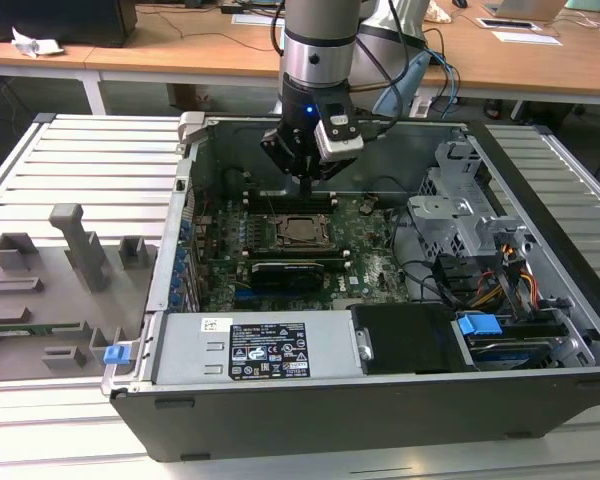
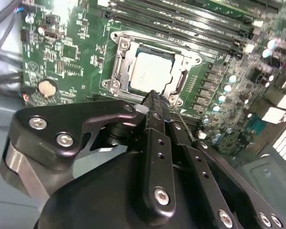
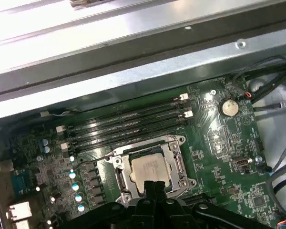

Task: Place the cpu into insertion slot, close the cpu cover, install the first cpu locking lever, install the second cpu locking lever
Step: 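Install the first cpu locking lever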

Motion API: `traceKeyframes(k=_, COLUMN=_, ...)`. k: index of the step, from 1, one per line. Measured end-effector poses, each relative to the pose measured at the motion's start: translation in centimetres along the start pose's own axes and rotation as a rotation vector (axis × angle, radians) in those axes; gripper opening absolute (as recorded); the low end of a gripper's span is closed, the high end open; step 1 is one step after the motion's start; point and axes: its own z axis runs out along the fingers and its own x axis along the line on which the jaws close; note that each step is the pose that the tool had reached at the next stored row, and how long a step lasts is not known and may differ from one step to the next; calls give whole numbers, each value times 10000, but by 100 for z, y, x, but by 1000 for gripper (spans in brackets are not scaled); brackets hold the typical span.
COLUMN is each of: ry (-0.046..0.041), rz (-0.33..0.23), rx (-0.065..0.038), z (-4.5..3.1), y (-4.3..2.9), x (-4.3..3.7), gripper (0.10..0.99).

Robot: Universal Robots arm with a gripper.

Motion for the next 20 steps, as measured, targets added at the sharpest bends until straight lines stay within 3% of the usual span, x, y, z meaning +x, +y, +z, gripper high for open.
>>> traceKeyframes(k=3, ry=18, rz=-1581, rx=-13, z=0, y=0, x=0, gripper=110)
traceKeyframes(k=9, ry=30, rz=-2737, rx=-23, z=0, y=0, x=0, gripper=110)
traceKeyframes(k=11, ry=32, rz=-2890, rx=-24, z=0, y=-3, x=10, gripper=110)
traceKeyframes(k=13, ry=31, rz=-2888, rx=-24, z=-1, y=-35, x=143, gripper=110)
traceKeyframes(k=16, ry=31, rz=-3004, rx=-26, z=1, y=-50, x=209, gripper=110)
traceKeyframes(k=20, ry=5, rz=-3141, rx=-31, z=12, y=-96, x=407, gripper=110)
